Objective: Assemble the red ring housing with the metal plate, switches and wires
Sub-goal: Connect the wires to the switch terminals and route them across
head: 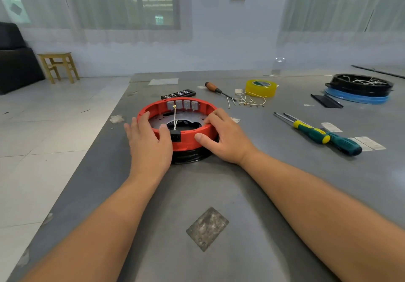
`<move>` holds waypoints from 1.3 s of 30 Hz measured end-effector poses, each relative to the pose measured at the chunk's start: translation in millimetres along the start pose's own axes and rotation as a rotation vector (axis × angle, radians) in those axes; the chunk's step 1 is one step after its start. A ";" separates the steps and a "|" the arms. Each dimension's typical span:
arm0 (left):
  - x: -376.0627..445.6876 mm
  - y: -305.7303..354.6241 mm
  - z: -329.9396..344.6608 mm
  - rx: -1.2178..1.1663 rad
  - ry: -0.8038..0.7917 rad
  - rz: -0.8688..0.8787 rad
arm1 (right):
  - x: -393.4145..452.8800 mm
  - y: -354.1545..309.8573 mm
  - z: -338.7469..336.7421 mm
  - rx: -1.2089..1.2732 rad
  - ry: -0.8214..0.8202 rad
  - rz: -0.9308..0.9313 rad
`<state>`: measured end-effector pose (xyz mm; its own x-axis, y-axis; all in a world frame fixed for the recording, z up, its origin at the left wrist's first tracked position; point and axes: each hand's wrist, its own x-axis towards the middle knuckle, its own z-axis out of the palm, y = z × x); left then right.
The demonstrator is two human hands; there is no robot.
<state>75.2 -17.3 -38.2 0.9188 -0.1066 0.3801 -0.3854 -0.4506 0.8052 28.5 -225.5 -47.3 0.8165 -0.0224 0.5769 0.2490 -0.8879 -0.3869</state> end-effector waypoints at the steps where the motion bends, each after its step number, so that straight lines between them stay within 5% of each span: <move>1: 0.1 0.2 -0.1 0.062 0.016 0.029 | 0.1 0.5 0.0 0.004 -0.001 -0.002; 9: -7.1 6.2 4.1 0.216 -0.026 0.439 | 1.2 6.8 2.8 0.061 -0.003 -0.015; 16: -11.7 7.1 5.8 0.412 -0.178 0.515 | 5.2 42.2 -19.5 0.062 -0.053 0.031; 22: -25.2 26.8 26.2 0.490 -0.038 0.626 | 16.1 110.1 -40.8 -0.181 -0.051 0.365; 26: -33.7 63.6 71.3 0.535 -0.354 0.886 | 33.8 136.0 -39.4 -0.363 -0.127 0.480; 29: -32.6 80.6 111.4 0.637 -0.534 0.767 | 46.9 150.2 -43.9 -0.524 -0.143 0.512; 32: -28.7 76.5 136.2 0.498 -0.504 0.575 | 57.2 167.9 -49.2 -0.574 -0.157 0.547; 39: -20.7 59.4 147.9 0.413 -0.501 0.566 | 85.0 201.4 -47.2 -0.546 -0.174 0.643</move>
<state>45.8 -173.0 -65.6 0.5643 -0.7474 0.3506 -0.8244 -0.4875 0.2877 123.4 -427.9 -42.2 0.7922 -0.5659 0.2283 -0.5385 -0.8243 -0.1744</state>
